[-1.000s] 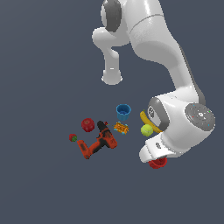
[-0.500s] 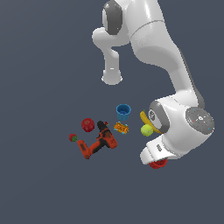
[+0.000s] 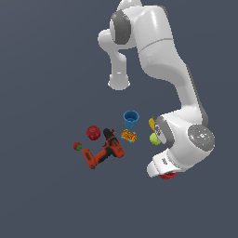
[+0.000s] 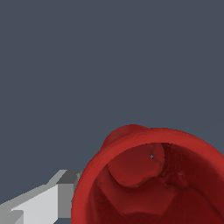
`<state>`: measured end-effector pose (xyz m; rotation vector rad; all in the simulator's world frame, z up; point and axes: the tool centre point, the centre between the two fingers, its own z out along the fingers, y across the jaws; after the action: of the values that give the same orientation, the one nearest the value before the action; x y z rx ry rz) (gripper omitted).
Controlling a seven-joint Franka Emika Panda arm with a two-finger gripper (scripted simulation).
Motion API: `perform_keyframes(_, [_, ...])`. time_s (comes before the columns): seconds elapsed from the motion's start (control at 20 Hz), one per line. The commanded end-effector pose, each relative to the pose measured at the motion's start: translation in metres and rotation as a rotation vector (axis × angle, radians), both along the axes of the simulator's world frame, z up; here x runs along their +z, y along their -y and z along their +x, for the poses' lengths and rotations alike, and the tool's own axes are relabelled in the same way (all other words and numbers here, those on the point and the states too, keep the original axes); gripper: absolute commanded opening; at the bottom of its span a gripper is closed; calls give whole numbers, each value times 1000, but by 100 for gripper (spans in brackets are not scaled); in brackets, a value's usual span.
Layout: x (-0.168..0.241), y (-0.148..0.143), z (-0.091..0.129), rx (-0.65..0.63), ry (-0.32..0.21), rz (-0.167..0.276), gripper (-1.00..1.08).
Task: Pick up a designated object from a clutter of objects.
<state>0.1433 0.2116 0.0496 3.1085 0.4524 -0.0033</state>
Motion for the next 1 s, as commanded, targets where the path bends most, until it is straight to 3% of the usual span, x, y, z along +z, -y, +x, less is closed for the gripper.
perform_keyframes(0.0, [-4,0,1,0,2,1,100])
perform_keyframes(0.15, [-2,-1,2,0,2,1,100])
perform_keyframes(0.2, [-2,-1,2,0,2,1,-100])
perform_keyframes(0.95, [0,1,-1,0,1,0,-100])
